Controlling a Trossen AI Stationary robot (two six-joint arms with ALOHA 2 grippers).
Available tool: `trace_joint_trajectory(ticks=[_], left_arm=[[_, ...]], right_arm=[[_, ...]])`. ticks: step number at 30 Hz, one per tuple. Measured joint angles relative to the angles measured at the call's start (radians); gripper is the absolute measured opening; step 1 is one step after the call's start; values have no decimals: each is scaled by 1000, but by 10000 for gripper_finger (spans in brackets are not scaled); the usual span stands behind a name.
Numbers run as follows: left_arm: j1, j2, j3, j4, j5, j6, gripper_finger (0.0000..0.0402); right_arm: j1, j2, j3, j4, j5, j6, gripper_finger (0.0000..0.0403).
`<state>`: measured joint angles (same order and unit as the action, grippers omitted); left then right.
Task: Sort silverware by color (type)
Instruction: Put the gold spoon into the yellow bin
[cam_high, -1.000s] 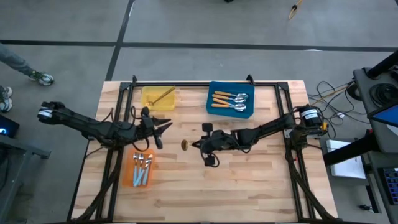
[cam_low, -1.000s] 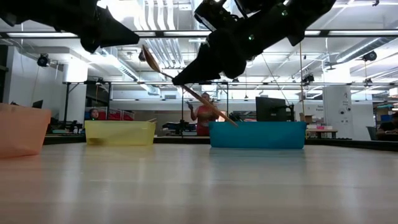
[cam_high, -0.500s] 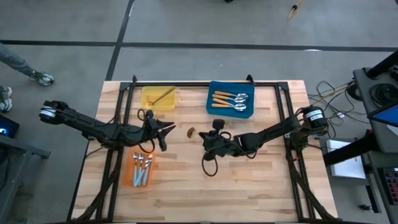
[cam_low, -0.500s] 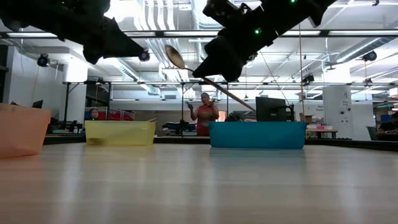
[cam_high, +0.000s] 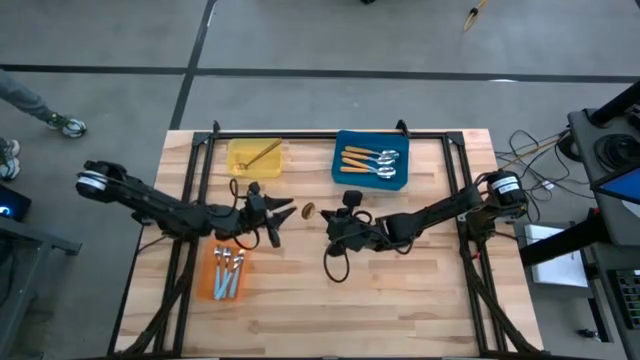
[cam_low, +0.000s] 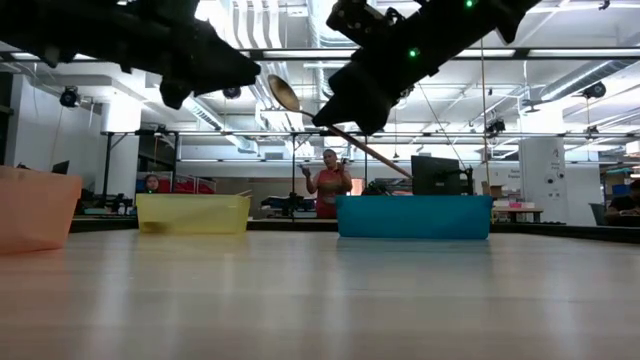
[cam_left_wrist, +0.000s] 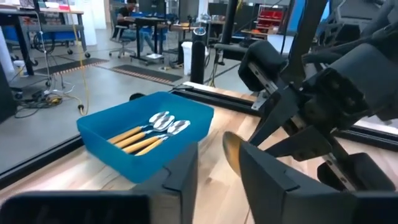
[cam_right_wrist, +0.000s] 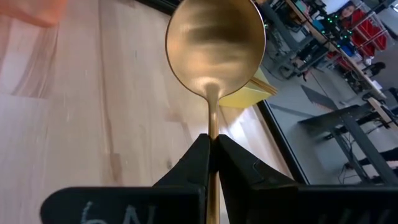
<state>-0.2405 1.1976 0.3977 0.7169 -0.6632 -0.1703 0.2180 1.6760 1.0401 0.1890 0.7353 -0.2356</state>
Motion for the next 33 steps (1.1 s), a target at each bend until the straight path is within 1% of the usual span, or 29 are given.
trace_joint_trajectory(ticks=[5,8,13,17,19,22,27,30,33], left_arm=[[0,104,0,137,-1,0,152],[0,165,0,216,-1,0,181],[0,247,0,304,-8,-7,208],[0,300,0,381,-11,-14,211],[0,327,2,411,-42,-15,211],[2,362,23,422,-73,-14,211],[3,427,89,422,-73,12,209],[3,467,133,419,-88,36,196],[3,493,163,416,-118,45,166]], right_arm=[[-2,1,0,-2,4,-3,13],[-2,1,0,-6,39,-19,13],[-2,2,0,-23,58,-38,13],[-2,2,0,-28,59,-38,13],[-2,2,0,-28,60,-38,13],[-2,2,0,-28,61,-38,13],[-2,2,0,-28,61,-38,13],[-2,2,0,-31,61,-38,13],[-2,2,0,-43,63,-35,13]])
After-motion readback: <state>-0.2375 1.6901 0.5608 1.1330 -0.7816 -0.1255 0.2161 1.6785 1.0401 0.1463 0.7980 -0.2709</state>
